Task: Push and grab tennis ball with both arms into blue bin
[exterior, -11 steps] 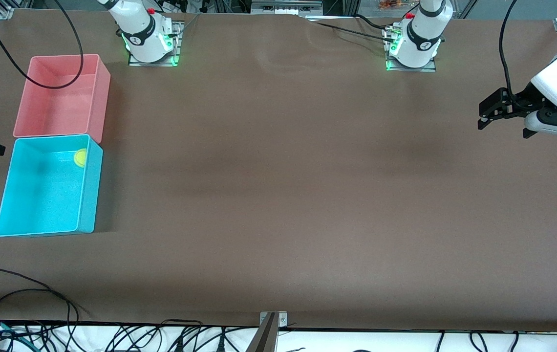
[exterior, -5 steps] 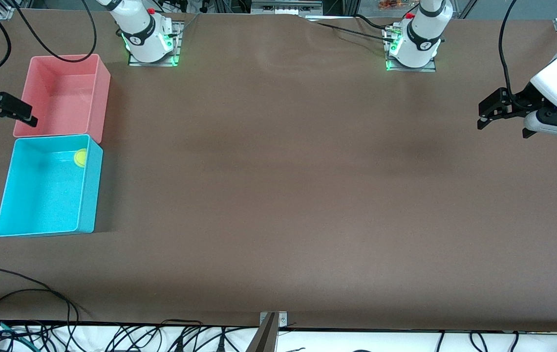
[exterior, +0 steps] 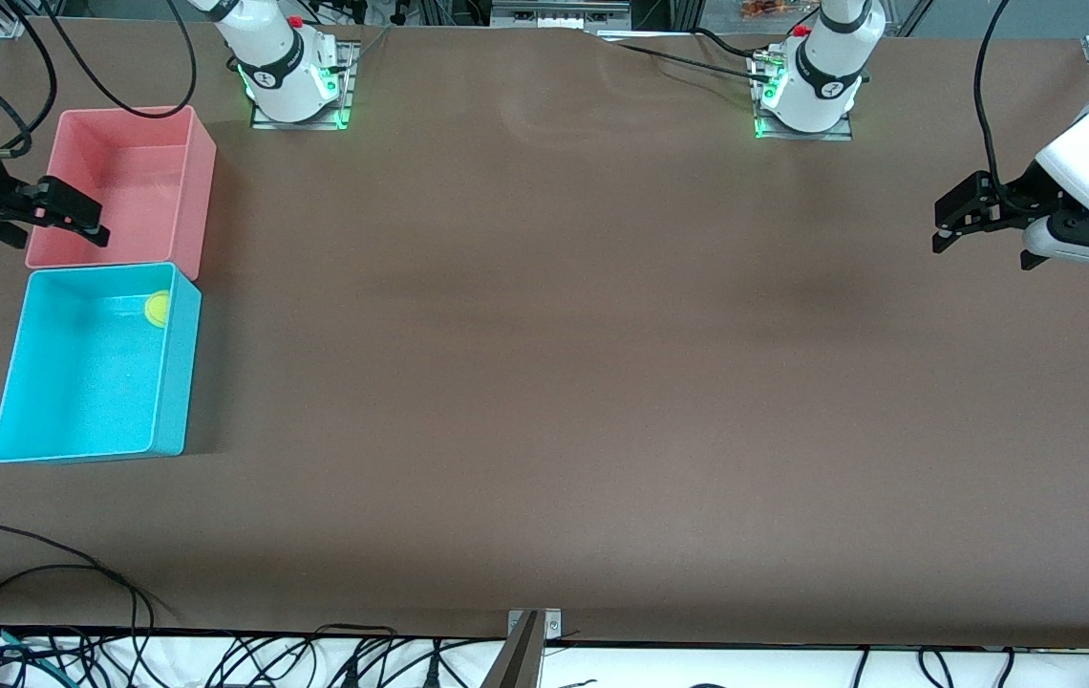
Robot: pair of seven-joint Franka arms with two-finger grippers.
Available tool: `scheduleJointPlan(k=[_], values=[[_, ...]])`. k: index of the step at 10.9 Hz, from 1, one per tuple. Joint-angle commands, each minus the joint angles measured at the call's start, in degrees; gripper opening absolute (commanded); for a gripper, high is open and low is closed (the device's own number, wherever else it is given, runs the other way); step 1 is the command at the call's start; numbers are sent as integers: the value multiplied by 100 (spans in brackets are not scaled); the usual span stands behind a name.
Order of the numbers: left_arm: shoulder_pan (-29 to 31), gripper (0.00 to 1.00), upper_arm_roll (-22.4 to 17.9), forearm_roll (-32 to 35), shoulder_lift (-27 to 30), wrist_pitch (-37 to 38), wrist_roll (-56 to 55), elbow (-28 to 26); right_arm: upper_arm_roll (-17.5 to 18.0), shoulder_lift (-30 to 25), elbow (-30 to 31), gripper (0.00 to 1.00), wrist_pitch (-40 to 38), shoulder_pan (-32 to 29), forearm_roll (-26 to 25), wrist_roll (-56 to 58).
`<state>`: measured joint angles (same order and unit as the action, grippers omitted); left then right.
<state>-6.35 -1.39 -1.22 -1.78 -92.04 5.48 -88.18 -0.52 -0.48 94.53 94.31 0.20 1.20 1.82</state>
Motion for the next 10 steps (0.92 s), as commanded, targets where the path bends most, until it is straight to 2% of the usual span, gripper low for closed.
scheduleJointPlan(k=[1,10], values=[[3,100,25,-36,-33,116,-65,108,105,-102,83,100,96,-3,38,-243],[11,100,33,-36,-33,116,-65,108,-62,-67,-259,100,-159,-47,29,38]])
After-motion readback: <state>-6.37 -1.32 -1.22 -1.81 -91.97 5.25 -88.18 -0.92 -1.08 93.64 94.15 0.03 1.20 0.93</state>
